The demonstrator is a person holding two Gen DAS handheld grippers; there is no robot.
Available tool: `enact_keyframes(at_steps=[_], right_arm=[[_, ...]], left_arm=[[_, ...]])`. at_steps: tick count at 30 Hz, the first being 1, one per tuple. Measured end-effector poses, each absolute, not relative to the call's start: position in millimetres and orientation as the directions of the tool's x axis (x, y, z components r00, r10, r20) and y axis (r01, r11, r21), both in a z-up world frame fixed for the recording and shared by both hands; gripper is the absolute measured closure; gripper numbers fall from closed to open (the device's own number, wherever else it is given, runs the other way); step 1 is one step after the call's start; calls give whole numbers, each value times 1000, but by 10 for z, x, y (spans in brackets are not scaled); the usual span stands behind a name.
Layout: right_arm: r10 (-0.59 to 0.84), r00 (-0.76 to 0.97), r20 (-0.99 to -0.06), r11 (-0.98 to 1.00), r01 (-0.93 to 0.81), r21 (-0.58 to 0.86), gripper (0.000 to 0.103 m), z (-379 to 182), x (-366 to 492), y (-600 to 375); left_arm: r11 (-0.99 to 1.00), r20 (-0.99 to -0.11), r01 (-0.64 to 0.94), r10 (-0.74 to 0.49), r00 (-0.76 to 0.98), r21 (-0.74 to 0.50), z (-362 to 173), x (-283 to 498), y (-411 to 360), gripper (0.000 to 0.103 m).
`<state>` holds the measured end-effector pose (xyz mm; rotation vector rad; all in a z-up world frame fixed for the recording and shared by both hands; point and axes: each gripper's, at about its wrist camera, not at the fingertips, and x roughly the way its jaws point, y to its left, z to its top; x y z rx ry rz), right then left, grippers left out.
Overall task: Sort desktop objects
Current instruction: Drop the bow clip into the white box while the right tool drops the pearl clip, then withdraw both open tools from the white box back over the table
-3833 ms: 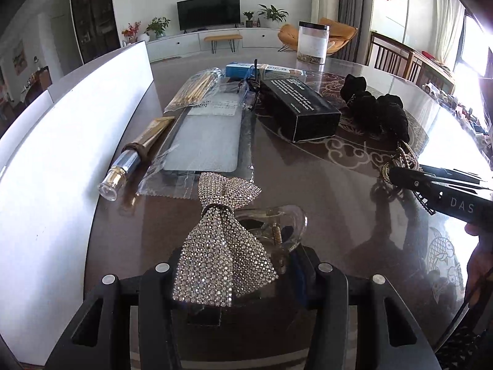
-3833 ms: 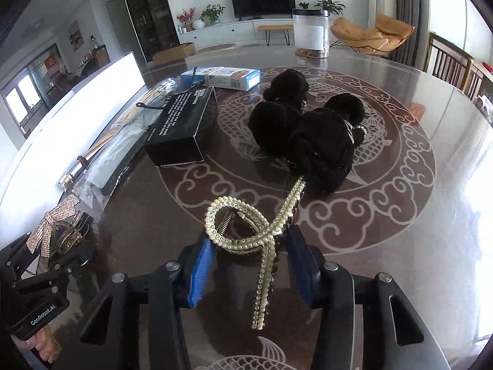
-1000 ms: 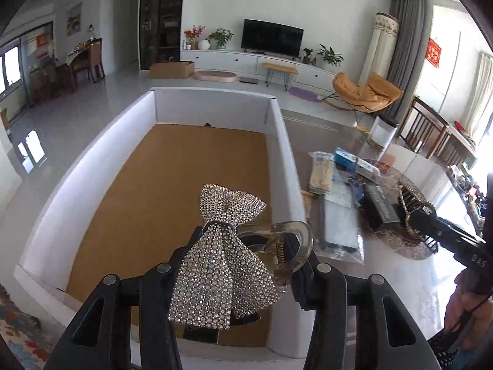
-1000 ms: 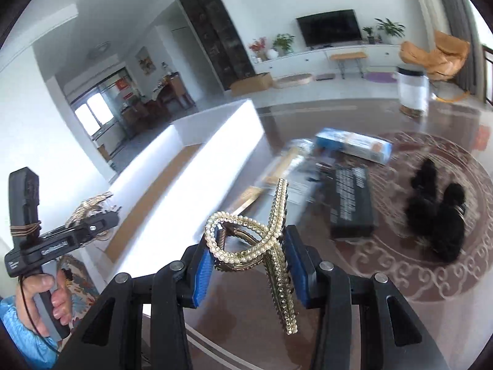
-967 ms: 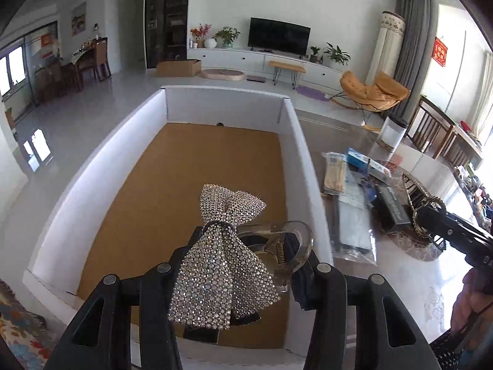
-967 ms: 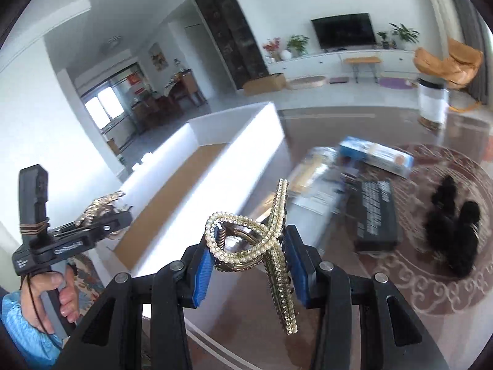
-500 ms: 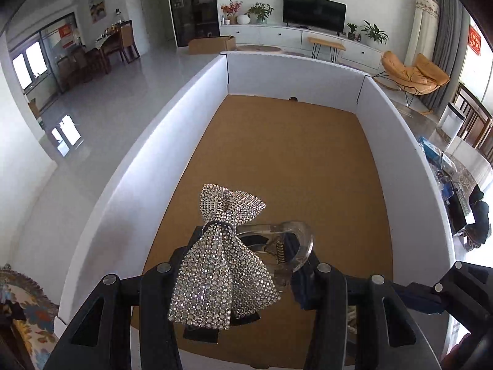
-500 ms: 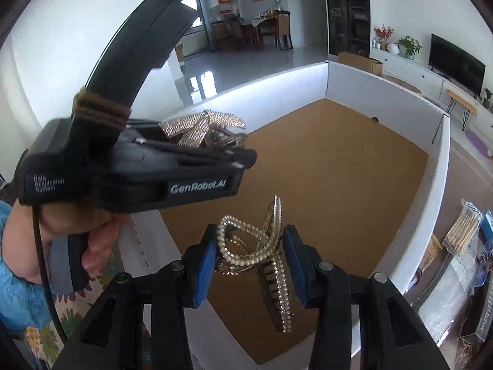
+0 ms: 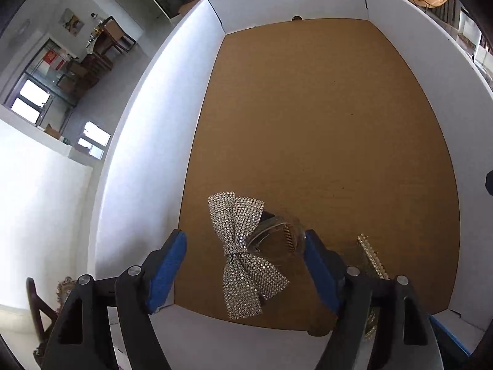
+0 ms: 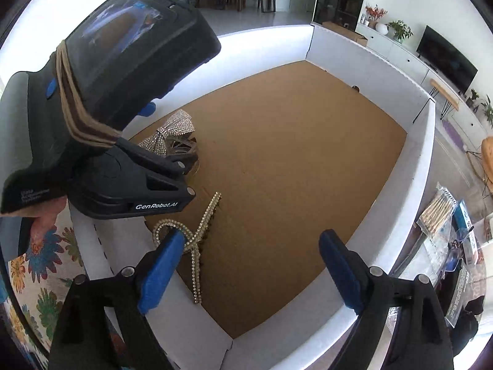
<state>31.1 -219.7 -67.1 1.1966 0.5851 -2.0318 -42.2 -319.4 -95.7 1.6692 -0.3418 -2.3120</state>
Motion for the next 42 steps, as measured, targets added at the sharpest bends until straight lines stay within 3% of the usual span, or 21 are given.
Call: enact_keyframes(at_steps=[10, 14, 16, 18, 23, 28, 31, 34, 38, 42], right_arm=[[-387, -357, -850, -665, 747, -12, 15, -591, 521, -1998], [-524, -467, -712, -681, 732, 21, 11, -183, 648, -1697], [-541, -539, -646, -706, 709, 0, 0, -2, 691, -1521], [-534, -610, -586, -747, 665, -13, 0, 119, 704, -1232], [-433, -731, -528, -872, 488, 41, 0, 57, 601, -308], [-198, -760, -619, -972, 232, 27, 0, -369, 408, 757], [-91, -778, -621, -995, 90, 33, 0, -539, 577, 1381], [-32, -763, -646, -999, 0, 50, 0, -713, 609, 1777], [-12, -700, -714, -993, -76, 91, 0, -887, 542, 2009], [-2, -648, -762, -989, -111, 97, 0, -1035, 495, 2099]], left_arm=[[-941, -862, 108, -338, -377, 322, -880, -234, -3158, 27], [-940, -792, 232, -337, -510, 251, -617, -37, -3254, 27], [-932, -738, 280, -354, -575, 229, -434, 97, -3268, 26], [-923, -695, 312, -378, -612, 227, -267, 131, -3158, 11], [-941, -597, 295, -334, -729, 165, 40, 331, -2813, 9], [-988, -508, 156, -143, -849, 17, 410, 425, -2267, 9], [-1000, -466, 28, -19, -885, -11, 613, 480, -1743, 9], [-994, -488, -107, 111, -866, -36, 662, 527, -1186, 5], [-960, -597, -254, 273, -754, -118, 382, 498, -520, 4], [-949, -706, -295, 285, -648, -112, -139, 464, 8, 4]])
